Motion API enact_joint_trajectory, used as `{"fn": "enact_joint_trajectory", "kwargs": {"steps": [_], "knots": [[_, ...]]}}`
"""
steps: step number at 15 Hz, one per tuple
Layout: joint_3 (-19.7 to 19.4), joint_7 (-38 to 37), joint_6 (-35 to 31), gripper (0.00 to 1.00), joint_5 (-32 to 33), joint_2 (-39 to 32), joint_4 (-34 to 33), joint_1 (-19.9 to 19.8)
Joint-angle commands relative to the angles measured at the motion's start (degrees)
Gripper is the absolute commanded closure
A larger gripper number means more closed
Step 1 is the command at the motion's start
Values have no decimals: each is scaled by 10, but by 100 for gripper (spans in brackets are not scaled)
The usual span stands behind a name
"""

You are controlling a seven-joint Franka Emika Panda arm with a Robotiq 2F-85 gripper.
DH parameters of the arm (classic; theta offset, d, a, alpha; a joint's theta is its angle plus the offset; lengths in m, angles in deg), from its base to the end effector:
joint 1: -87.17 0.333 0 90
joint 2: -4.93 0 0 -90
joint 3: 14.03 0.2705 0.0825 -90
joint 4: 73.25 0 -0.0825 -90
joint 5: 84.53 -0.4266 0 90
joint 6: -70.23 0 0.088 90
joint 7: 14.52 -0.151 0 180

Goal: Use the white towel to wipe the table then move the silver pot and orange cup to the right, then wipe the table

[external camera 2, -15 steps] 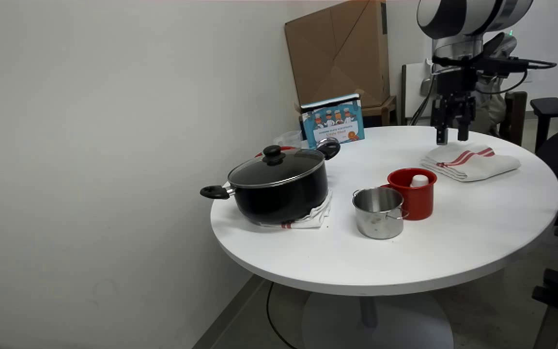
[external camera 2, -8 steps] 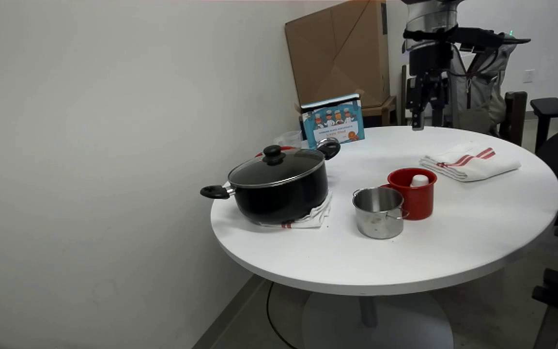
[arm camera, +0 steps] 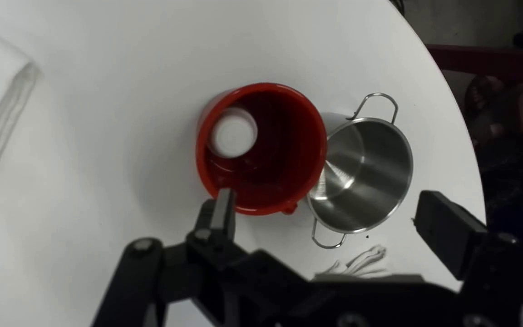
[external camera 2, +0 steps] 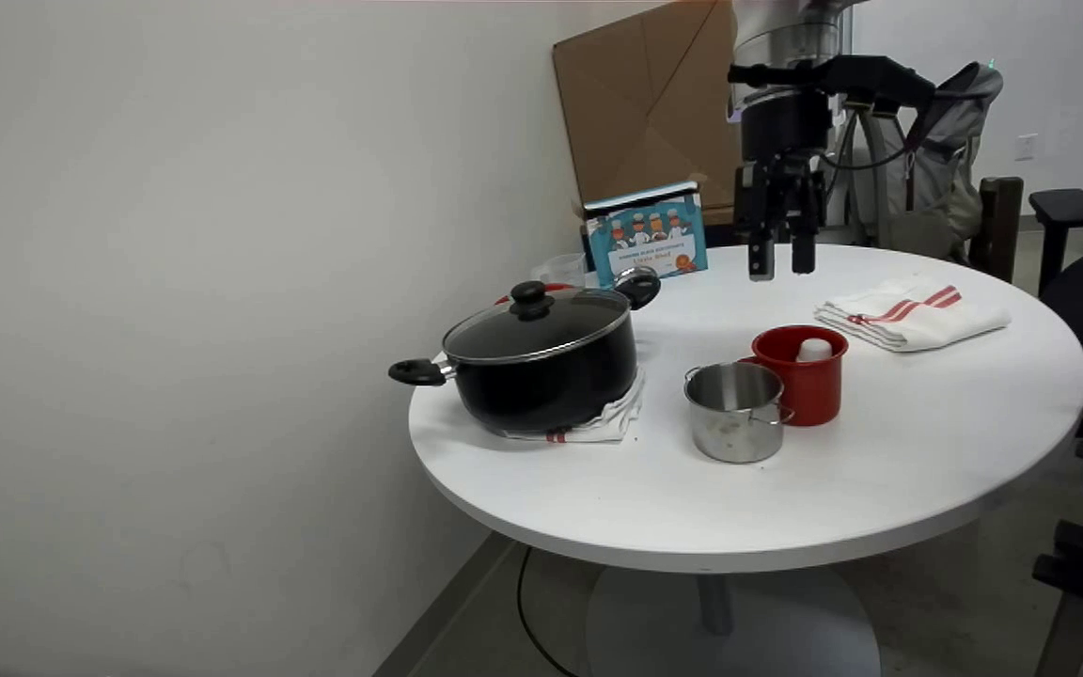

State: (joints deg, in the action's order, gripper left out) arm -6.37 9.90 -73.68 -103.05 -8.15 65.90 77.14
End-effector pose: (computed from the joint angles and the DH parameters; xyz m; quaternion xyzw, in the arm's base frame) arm 0.4800 -0.0081 0.0783 -0.9909 -0.0534 0.0473 0.1143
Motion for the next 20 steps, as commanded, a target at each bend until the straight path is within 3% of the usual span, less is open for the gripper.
{"fn": "enact_joint_trajectory", "kwargs": {"steps": [1,11,20], "knots": [[-6,-29,-9,0,-7,14,17,31],[-17,-145,-61,0,55,-2,37,96],[-37,-209,-108,0,136,-35,46,114]]}}
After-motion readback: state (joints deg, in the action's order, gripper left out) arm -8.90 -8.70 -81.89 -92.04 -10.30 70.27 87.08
